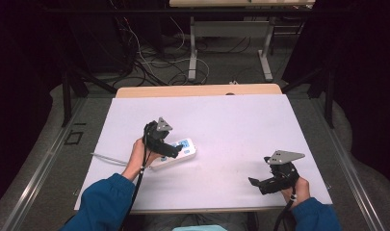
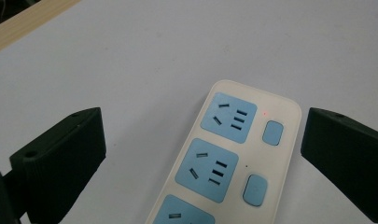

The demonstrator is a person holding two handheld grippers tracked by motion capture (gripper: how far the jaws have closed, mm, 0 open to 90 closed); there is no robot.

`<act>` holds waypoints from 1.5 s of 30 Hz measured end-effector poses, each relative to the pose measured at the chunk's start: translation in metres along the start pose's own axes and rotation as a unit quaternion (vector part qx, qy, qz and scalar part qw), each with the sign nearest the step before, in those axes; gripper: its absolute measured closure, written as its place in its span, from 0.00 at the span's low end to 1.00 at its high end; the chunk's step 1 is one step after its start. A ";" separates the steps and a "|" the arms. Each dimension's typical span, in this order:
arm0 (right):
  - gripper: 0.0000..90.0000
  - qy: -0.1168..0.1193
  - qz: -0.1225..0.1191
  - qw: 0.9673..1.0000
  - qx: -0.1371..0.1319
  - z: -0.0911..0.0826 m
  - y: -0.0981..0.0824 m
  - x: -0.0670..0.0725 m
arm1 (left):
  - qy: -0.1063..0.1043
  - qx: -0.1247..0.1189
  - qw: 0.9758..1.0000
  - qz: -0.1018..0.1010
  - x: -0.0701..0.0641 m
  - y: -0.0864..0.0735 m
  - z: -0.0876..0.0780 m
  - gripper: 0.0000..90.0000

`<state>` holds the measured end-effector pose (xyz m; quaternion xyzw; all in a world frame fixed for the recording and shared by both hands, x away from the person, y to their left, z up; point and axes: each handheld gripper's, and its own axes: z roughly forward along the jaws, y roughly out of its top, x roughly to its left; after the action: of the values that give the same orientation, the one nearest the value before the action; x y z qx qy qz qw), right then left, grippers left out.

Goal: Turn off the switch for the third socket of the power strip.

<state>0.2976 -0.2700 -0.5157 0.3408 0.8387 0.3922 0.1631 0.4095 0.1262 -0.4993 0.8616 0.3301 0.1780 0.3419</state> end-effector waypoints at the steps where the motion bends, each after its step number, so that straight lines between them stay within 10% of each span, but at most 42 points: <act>1: 0.04 -0.002 -0.001 1.000 -0.003 0.000 0.000 0.000 | -0.001 0.004 1.000 0.000 -0.001 0.001 0.001 0.00; 29: 0.04 0.002 0.002 1.000 -0.002 0.000 0.000 0.000 | -0.089 0.003 0.996 0.017 -0.011 -0.001 0.015 0.99; 45: 0.04 0.001 0.001 1.000 0.001 0.000 0.000 0.000 | -0.100 0.013 0.994 0.040 -0.016 -0.002 0.023 1.00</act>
<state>0.2977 -0.2699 -0.5161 0.3414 0.8388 0.3922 0.1612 0.4098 0.1053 -0.5182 0.8920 0.2620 0.0998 0.3546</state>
